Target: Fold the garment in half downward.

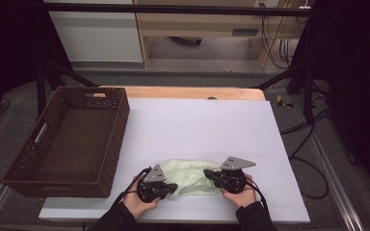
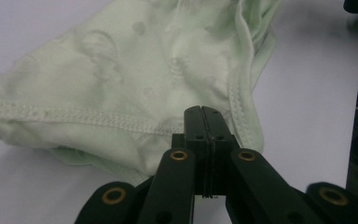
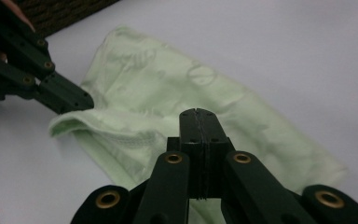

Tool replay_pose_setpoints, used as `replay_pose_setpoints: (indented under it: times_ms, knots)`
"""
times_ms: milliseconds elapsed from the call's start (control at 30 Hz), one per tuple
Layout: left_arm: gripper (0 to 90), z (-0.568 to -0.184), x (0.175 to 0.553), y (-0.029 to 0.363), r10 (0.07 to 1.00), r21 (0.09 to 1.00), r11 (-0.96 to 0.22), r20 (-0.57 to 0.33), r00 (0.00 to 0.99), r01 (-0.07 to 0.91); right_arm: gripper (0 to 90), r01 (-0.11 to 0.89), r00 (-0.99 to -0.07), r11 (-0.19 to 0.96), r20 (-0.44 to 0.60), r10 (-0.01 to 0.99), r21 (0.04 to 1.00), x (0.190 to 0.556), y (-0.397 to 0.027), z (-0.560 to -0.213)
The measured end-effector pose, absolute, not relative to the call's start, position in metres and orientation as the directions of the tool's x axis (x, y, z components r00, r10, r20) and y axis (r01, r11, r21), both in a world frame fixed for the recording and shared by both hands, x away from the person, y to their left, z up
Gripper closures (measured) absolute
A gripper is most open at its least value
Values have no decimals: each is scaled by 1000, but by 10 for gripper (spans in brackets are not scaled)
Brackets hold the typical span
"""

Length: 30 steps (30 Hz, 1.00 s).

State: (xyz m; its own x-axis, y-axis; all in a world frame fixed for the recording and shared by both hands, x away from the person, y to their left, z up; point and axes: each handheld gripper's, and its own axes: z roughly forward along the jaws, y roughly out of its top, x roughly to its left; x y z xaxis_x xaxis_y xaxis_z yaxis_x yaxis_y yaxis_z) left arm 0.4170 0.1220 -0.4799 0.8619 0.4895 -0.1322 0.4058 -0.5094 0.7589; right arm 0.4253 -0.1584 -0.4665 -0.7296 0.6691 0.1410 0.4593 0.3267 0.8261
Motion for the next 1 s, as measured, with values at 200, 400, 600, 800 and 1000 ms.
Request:
replay_pose_setpoints:
  times_ms: [200,400,600,800,1000]
  knots:
    - [890,-480,412,122,490,759,-522,-105,865,388,900,459,-759,419,101,643,784,407,-156,-477]
    - [859,-480,411,123,496,770,-507,-107,862,387,852,457,-754,432,82,651,777,403,-160,-482]
    - [647,-467,416,132,534,818,-411,-142,834,402,644,439,-715,335,99,692,834,405,-169,-468]
    - [253,-457,431,143,606,844,-309,-181,774,439,430,458,-639,250,120,760,853,418,-184,-458]
    - [80,-455,449,152,665,840,-276,-184,724,467,327,488,-575,202,138,806,849,435,-194,-457]
